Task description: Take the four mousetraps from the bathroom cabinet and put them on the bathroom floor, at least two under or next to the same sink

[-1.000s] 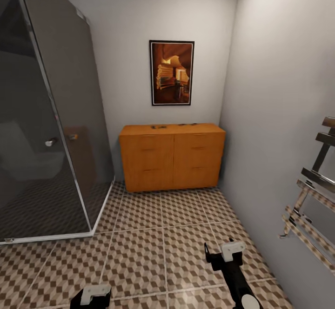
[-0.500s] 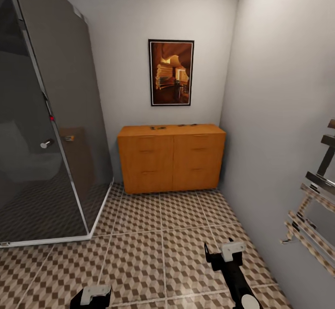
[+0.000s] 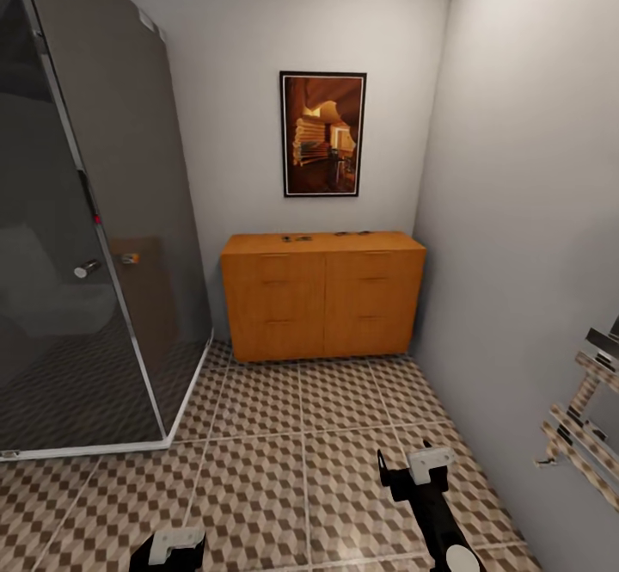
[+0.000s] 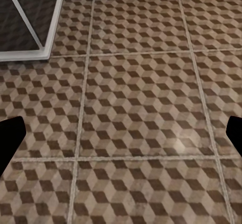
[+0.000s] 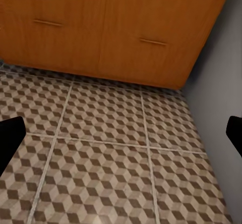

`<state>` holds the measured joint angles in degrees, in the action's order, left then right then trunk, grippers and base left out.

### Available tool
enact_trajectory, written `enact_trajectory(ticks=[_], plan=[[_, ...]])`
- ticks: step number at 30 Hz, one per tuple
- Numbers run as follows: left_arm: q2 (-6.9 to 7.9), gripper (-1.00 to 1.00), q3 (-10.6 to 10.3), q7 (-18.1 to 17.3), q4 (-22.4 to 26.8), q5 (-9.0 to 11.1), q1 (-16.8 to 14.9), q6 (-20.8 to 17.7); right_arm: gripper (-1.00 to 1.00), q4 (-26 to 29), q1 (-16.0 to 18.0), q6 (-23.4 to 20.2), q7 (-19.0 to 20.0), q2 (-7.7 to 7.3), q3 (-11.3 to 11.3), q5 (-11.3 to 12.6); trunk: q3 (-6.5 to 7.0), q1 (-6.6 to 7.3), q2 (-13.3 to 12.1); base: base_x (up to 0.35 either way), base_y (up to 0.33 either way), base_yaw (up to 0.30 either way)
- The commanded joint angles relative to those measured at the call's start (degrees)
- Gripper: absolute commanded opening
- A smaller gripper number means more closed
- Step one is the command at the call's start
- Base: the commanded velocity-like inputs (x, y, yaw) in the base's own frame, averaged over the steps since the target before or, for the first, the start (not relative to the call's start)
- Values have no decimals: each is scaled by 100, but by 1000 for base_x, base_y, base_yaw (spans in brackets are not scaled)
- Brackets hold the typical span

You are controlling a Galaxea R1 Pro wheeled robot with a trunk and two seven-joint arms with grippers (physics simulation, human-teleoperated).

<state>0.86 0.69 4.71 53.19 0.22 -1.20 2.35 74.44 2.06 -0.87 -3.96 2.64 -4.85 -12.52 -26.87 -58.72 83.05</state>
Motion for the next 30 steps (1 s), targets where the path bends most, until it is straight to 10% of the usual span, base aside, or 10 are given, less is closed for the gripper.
enact_trajectory(ticks=[1,30], plan=[[2,100,-7,21,-2,-1,-3,17,100,1,4,-9,-35,0,-7,-57,-6,-1,3,109,0,3],[2,100,-7,21,-2,-1,-3,13,100,1,4,-9,-35,9,-16,-57,-6,-1,3,113,-25,83]])
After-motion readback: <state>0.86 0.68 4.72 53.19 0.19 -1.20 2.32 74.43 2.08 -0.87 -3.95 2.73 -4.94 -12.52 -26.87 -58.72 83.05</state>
